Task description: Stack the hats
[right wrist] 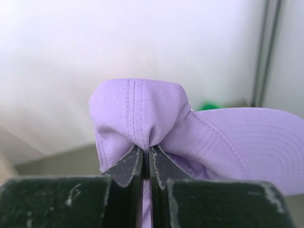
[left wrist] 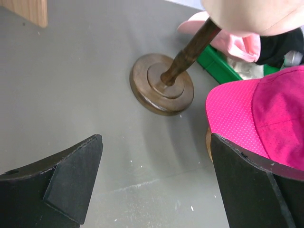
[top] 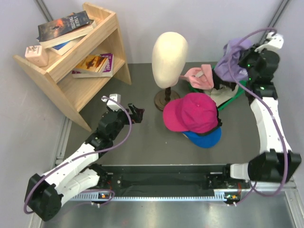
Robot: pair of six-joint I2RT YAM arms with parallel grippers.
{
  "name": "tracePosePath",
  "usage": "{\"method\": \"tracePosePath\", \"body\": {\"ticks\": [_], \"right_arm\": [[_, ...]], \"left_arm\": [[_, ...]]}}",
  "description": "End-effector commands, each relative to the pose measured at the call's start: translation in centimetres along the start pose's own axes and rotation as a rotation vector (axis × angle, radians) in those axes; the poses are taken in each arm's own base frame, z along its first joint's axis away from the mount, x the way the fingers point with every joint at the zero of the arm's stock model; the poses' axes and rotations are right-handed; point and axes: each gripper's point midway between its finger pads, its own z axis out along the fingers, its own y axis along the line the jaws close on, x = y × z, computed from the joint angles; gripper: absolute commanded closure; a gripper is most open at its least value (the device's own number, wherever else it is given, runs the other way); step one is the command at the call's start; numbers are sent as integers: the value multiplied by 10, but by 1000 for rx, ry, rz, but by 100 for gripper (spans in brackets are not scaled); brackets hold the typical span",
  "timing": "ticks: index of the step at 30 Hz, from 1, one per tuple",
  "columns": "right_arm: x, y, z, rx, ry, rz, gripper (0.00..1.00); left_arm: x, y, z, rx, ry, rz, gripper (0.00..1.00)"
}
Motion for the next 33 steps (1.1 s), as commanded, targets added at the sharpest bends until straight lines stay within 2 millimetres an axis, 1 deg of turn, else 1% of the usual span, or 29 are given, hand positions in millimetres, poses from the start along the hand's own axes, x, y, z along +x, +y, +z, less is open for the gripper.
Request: {"method": "tracePosePath", "body": {"ticks": [1, 2, 3, 4, 6, 7, 8, 9, 10, 12, 13, 14, 15, 16, 17, 18, 19, 20, 21, 22, 23, 24, 26, 27, 29, 30, 32, 33], "right_arm": [[-120, 69, -75, -252, -291, -27, 100], [-121, 78, -85, -296, -292, -28, 100], [-125, 85, -95, -322, -301, -28, 100], [-131, 94, -113, -356, -322, -21, 100], [-139, 97, -131, -375, -350, 6, 100], [-139, 117, -153, -455, -367, 42, 100], [-140, 125, -164, -495, -378, 54, 100], [-139, 131, -172, -528, -382, 69, 100], [-136, 145, -187, -590, -375, 102, 100], [-131, 161, -202, -667, -361, 124, 100], [-126, 175, -214, -728, -342, 144, 100], [-124, 182, -221, -765, -334, 153, 100], [-120, 187, -224, -784, -318, 165, 100], [-111, 196, -231, -819, -285, 200, 100], [-110, 199, -233, -824, -287, 225, 100], [-98, 202, -234, -833, -262, 245, 100], [-92, 210, -241, -863, -239, 282, 100], [-93, 212, -242, -860, -254, 310, 100], [-77, 221, -246, -888, -214, 328, 100], [-71, 225, -246, -887, -197, 354, 100], [-68, 229, -249, -901, -190, 366, 100], [-59, 240, -253, -930, -163, 376, 100], [-53, 250, -256, -944, -143, 378, 100], [-47, 260, -260, -969, -119, 375, 100], [-44, 267, -263, -987, -105, 372, 100], [-41, 272, -267, -1004, -94, 377, 100], [-38, 277, -269, -1017, -86, 377, 100], [-32, 280, -270, -1023, -72, 375, 100]], "left_arm": [[-36, -15, -8, 43, -82, 39, 1], [-37, -17, -9, 55, -83, 43, 1], [-44, -22, -12, 70, -99, 44, 1], [-46, -23, -13, 78, -103, 53, 1], [-53, -34, -19, 131, -120, 54, 1], [-58, -40, -22, 160, -137, 53, 1], [-60, -47, -24, 197, -145, 52, 1], [-62, -55, -29, 248, -153, 55, 1], [-68, -69, -34, 315, -173, 51, 1], [-74, -85, -41, 405, -190, 60, 2], [-75, -100, -47, 482, -180, 50, 2], [-86, -111, -53, 533, -218, 45, 3], [-90, -119, -57, 574, -223, 41, 3], [-95, -130, -63, 632, -230, 29, 4], [-104, -141, -70, 682, -265, 26, 4], [-108, -147, -72, 706, -276, 21, 4], [-110, -153, -74, 731, -283, 19, 4], [-116, -160, -76, 748, -298, 23, 4], [-115, -168, -77, 772, -303, 34, 4], [-118, -173, -79, 784, -313, 40, 3], [-119, -183, -82, 809, -321, 43, 2], [-119, -188, -81, 819, -331, 57, 2], [-118, -200, -84, 845, -339, 63, 1], [-119, -203, -80, 842, -349, 78, 1], [-118, -205, -74, 823, -349, 83, 1], [-121, -206, -74, 822, -358, 91, 1], [-119, -206, -70, 818, -350, 93, 1], [-118, -207, -70, 825, -347, 91, 1]]}}
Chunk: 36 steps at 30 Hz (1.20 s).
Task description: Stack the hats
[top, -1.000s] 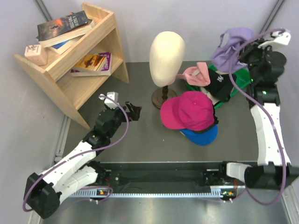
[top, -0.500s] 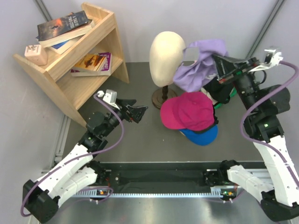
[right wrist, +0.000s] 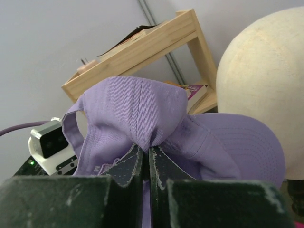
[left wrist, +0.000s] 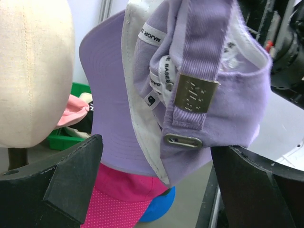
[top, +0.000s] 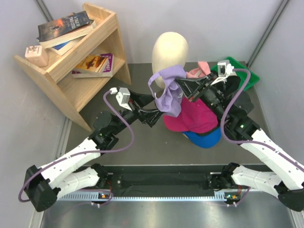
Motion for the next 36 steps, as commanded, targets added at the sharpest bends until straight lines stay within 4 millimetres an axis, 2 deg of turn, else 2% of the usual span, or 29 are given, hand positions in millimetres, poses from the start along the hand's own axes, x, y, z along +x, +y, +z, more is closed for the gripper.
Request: {"method": "tracePosePath", "body": {"ticks": [1, 2, 4, 6, 7, 8, 13, 14, 16, 20, 22, 24, 25, 27, 28, 29, 30, 31, 32, 34, 35, 36], "right_arm": [[-30, 26, 3, -66, -116, 26, 100], [-26, 24, 4, -60, -111, 27, 100], [-21, 16, 5, -29, -110, 25, 100], [-16, 12, 5, -18, -103, 21, 100], [-16, 10, 5, -11, -107, 15, 100], [-15, 10, 5, -15, -107, 15, 100], [-8, 5, 5, -2, -96, 9, 100], [-6, 4, 5, -2, -94, 8, 100], [-4, 2, 3, 5, -91, 8, 100], [-2, -3, -1, 24, -94, 0, 100], [0, -5, -3, 33, -87, -5, 100], [2, -7, -5, 41, -76, -21, 100], [4, -8, -6, 43, -66, -33, 91], [11, -10, -12, 31, -45, -89, 73], [15, -6, -14, 2, -21, -118, 55], [24, -9, -17, 0, 21, -157, 47], [18, -8, -21, -9, 26, -236, 39], [23, -1, -25, -55, 61, -274, 26], [25, -2, -28, -61, 86, -310, 20], [25, -2, -42, -82, 132, -422, 10], [24, -2, -47, -89, 132, -452, 8], [23, -2, -58, -104, 141, -523, 6]], "left_arm": [[-35, -12, 9, 44, -116, 59, 3], [-35, -15, 9, 62, -118, 61, 6], [-31, -22, 5, 107, -112, 55, 24], [-38, -31, 0, 145, -150, 51, 33], [-34, -33, -3, 163, -146, 50, 43], [-40, -38, -6, 183, -171, 54, 47], [-42, -51, -9, 243, -171, 19, 74], [-40, -52, -8, 254, -162, 17, 89], [-43, -55, -9, 264, -170, 5, 99], [-45, -57, -14, 261, -177, -13, 100], [-46, -50, -15, 219, -182, -13, 100], [-55, -41, -17, 151, -203, 12, 100], [-63, -41, -16, 128, -201, 14, 100], [-56, -36, -15, 92, -125, 43, 100], [-72, -45, -12, 113, -130, 65, 100], [-58, -40, -11, 88, -41, 61, 100], [-59, -42, -12, 92, -16, 95, 100], [-58, -48, -12, 118, 18, 111, 100], [-66, -53, -11, 131, 35, 128, 100], [-47, -56, -17, 158, 161, 153, 100], [-49, -61, -19, 182, 179, 166, 100], [-42, -62, -22, 196, 217, 171, 100]]}}
